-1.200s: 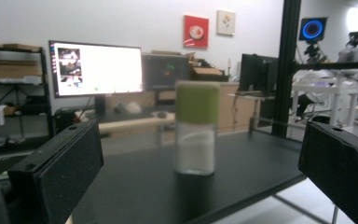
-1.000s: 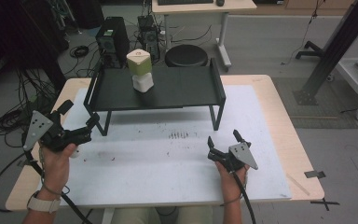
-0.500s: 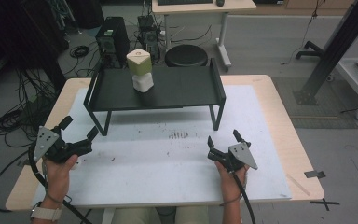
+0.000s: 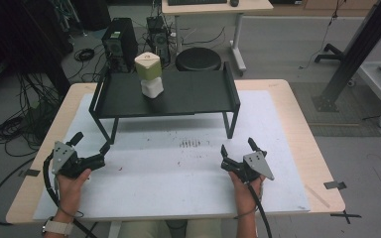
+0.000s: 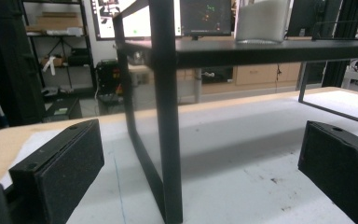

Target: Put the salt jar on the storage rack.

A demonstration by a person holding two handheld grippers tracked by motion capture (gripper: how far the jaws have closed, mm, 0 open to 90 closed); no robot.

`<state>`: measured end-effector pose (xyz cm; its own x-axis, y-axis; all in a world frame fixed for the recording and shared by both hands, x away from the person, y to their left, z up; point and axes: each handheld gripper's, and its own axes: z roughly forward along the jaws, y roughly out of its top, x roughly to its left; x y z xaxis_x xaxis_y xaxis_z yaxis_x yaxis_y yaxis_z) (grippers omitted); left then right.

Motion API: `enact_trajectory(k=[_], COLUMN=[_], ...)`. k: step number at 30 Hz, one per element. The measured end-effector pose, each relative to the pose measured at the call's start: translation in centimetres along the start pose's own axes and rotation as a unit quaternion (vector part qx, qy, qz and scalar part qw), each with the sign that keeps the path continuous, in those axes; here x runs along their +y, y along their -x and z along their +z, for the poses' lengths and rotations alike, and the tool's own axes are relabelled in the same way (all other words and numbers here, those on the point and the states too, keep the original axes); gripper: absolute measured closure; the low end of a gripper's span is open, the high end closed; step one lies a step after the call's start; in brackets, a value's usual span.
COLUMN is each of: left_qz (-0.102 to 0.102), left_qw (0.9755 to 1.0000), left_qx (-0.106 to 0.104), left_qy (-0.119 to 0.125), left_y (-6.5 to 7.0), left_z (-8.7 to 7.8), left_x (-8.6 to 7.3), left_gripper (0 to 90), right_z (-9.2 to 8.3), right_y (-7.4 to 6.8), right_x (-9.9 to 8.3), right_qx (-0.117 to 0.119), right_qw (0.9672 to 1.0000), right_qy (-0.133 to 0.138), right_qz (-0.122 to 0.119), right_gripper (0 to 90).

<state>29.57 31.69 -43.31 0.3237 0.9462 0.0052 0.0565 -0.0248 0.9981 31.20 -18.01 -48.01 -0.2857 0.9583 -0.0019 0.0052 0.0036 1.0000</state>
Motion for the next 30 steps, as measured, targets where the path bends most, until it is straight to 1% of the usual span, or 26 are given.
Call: enact_trajectory(k=[6, 13, 20, 27, 30], left_qz=[-0.001, -0.011, -0.021, -0.021, -0.014], left_qw=[1.0000, 0.9999, 0.9997, 0.9997, 0.9998], left_qx=[0.009, 0.009, 0.008, 0.011, 0.013], left_qy=[-0.001, 0.000, -0.006, 0.000, 0.005], left_y=[0.1, -0.1, -0.1, -0.1, 0.1], left_z=[0.2, 0.2, 0.3, 0.2, 0.1], left_x=[-0.9, -1.5, -2.4, -2.6, -2.6], left_gripper=[0.2, 0.2, 0.2, 0.2, 0.2], right_z=[0.0, 0.0, 0.0, 0.0, 0.0], right_y=[0.0, 0.0, 0.0, 0.0, 0.0], right_x=[0.0, 0.0, 0.0, 0.0, 0.0], right_qx=[0.000, 0.001, 0.000, 0.000, 0.000], right_qw=[1.0000, 1.0000, 1.0000, 1.0000, 1.0000], right_qy=[0.001, 0.000, 0.001, 0.000, 0.000], right_qz=[-0.001, -0.002, -0.001, -0.002, -0.002], right_gripper=[4.3, 4.3, 4.4, 4.4, 4.4])
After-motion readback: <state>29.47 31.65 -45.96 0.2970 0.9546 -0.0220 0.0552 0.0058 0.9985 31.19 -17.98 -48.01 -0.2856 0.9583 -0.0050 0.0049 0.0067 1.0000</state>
